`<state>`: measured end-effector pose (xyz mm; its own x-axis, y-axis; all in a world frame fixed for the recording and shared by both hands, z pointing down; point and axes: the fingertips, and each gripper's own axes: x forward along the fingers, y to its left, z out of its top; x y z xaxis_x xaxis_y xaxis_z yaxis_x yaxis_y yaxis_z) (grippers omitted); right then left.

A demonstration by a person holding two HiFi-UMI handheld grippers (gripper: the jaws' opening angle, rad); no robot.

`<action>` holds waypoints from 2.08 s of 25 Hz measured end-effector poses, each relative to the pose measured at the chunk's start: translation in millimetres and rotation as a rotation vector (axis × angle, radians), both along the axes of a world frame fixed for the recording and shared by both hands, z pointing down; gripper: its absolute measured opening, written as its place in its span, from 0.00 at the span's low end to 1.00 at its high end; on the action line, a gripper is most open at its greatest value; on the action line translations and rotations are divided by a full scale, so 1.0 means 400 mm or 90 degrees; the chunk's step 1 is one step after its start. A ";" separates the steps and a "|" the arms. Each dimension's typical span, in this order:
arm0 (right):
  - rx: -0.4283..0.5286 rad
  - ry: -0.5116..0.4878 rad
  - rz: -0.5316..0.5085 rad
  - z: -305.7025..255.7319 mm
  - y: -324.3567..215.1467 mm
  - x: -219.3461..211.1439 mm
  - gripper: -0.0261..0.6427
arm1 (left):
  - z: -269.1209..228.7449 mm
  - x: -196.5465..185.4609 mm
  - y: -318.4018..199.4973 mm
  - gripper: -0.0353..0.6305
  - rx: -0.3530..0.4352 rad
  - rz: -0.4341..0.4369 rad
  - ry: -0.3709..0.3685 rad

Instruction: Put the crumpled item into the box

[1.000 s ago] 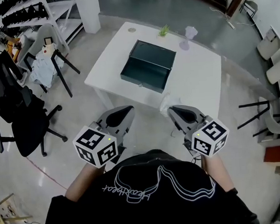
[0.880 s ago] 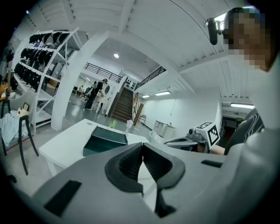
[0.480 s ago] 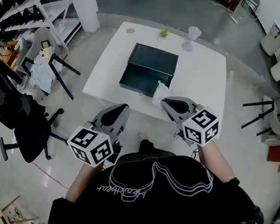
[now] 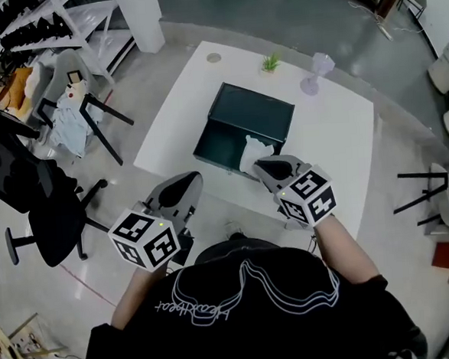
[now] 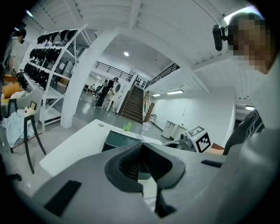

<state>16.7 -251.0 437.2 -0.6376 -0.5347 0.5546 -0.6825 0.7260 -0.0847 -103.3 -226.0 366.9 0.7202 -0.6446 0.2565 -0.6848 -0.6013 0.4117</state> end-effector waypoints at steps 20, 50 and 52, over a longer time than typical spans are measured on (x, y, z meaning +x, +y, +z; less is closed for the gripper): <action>-0.121 0.142 -0.074 0.256 -0.132 -0.014 0.05 | 0.088 -0.019 -0.138 0.06 -0.046 -0.041 -0.022; -0.171 0.138 0.008 0.251 -0.107 -0.002 0.33 | 0.114 -0.083 -0.119 0.06 -0.084 0.034 -0.016; -0.168 0.088 0.032 0.223 -0.088 0.001 0.32 | 0.107 -0.070 -0.109 0.06 -0.080 0.050 -0.014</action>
